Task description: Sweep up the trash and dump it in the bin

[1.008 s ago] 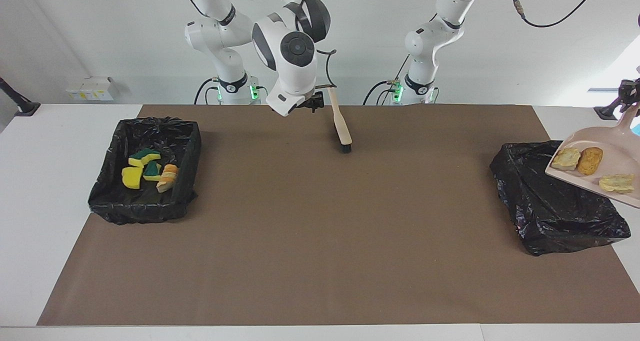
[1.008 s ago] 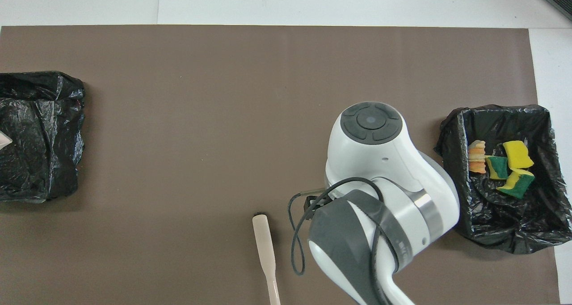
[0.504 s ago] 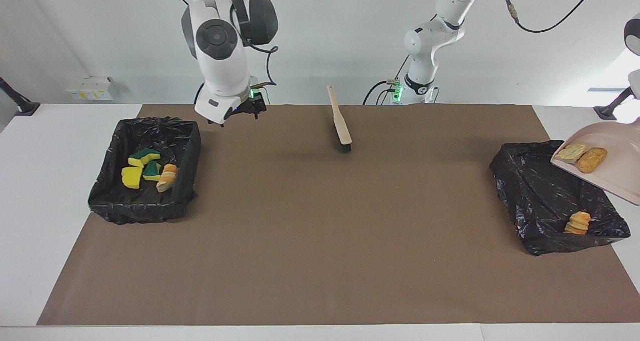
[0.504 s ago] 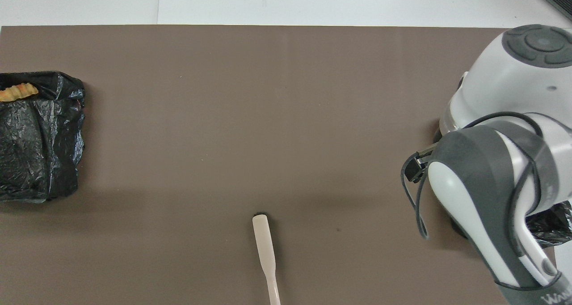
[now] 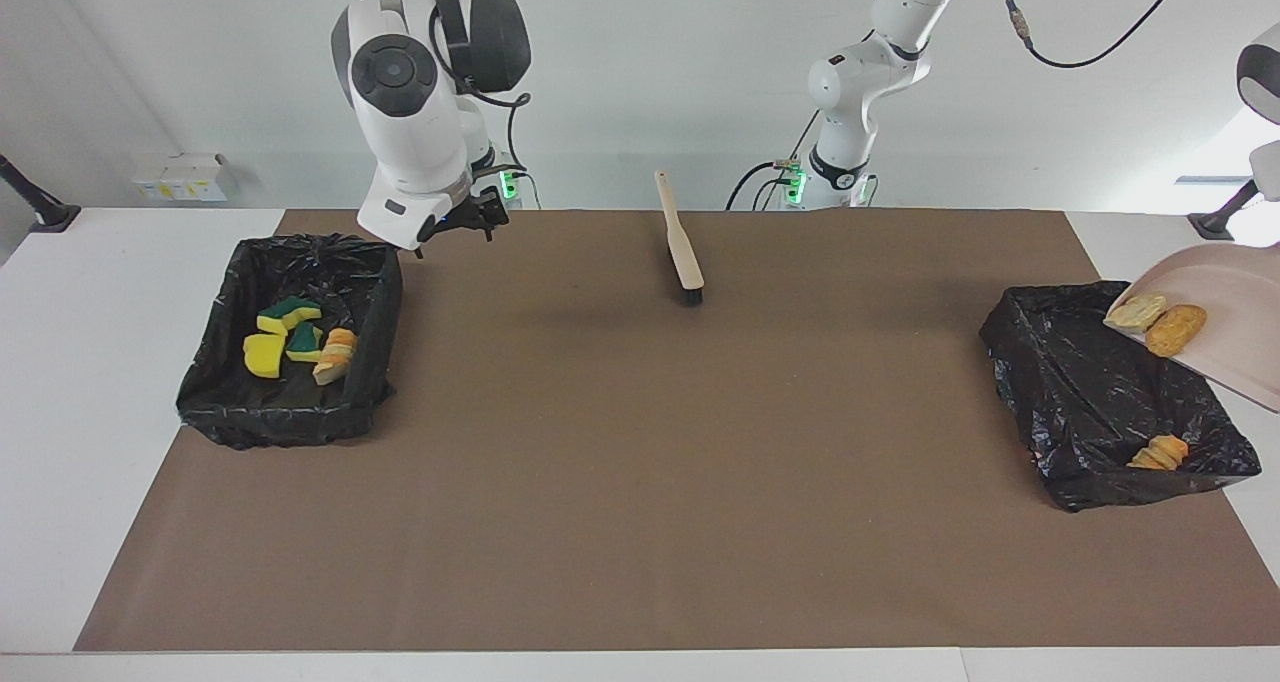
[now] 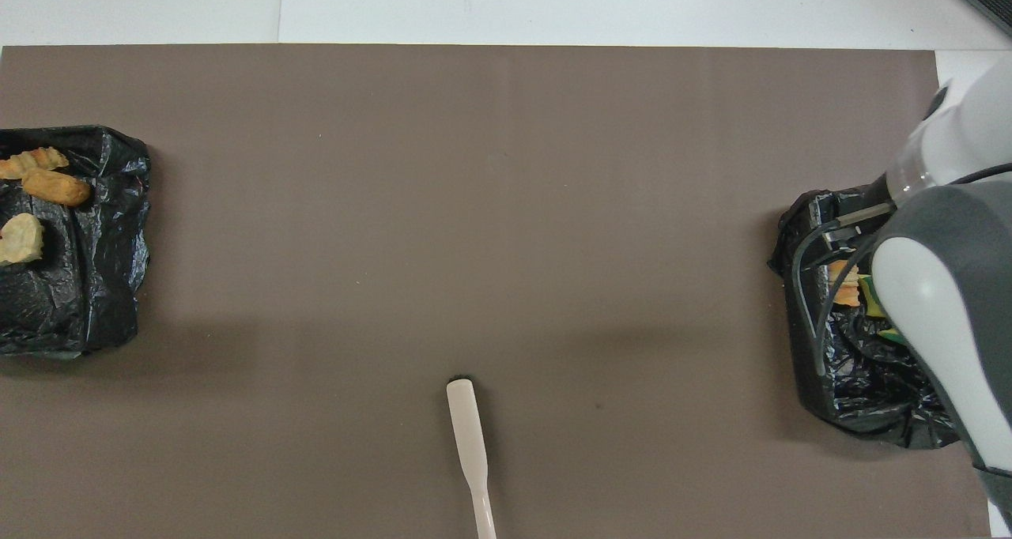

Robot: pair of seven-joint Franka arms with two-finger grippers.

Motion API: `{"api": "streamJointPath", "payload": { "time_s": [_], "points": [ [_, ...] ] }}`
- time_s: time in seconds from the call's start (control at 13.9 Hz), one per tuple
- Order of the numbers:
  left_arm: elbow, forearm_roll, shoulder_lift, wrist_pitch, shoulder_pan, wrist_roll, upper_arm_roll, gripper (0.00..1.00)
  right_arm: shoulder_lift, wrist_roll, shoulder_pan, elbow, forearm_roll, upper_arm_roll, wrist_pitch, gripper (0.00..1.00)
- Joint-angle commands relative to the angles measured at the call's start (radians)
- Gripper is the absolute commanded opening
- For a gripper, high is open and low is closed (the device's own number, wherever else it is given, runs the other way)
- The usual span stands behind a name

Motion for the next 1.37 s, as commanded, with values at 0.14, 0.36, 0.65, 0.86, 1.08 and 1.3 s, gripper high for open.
{"api": "streamJointPath", "payload": {
  "time_s": [0.14, 0.36, 0.65, 0.86, 1.08, 1.3],
  "points": [
    [0.055, -0.042, -0.03, -0.048, -0.062, 0.104, -0.015, 0.0, -0.022, 0.042, 0.089, 0.028, 0.004, -0.153, 0.041, 1.0],
    [0.075, -0.207, -0.068, -0.114, -0.074, 0.065, -0.031, 0.0, -0.06, 0.09, 0.192, 0.013, 0.075, -0.29, 0.038, 1.0],
    [0.067, -0.44, -0.129, -0.194, -0.091, -0.226, -0.078, 0.0, -0.094, 0.131, 0.191, -0.012, 0.093, -0.296, 0.028, 1.0],
    [0.021, -0.558, -0.154, -0.29, -0.143, -0.52, -0.13, 0.0, -0.172, 0.145, 0.185, -0.105, 0.118, -0.296, 0.031, 1.0],
    [-0.045, -0.709, -0.157, -0.316, -0.255, -0.884, -0.14, 0.0, -0.178, 0.15, 0.195, -0.111, 0.118, -0.293, 0.034, 1.0],
    [-0.121, -0.865, -0.156, -0.237, -0.372, -1.245, -0.14, 0.0, -0.17, 0.14, 0.195, -0.097, 0.118, -0.288, 0.031, 1.0]
  ]
}}
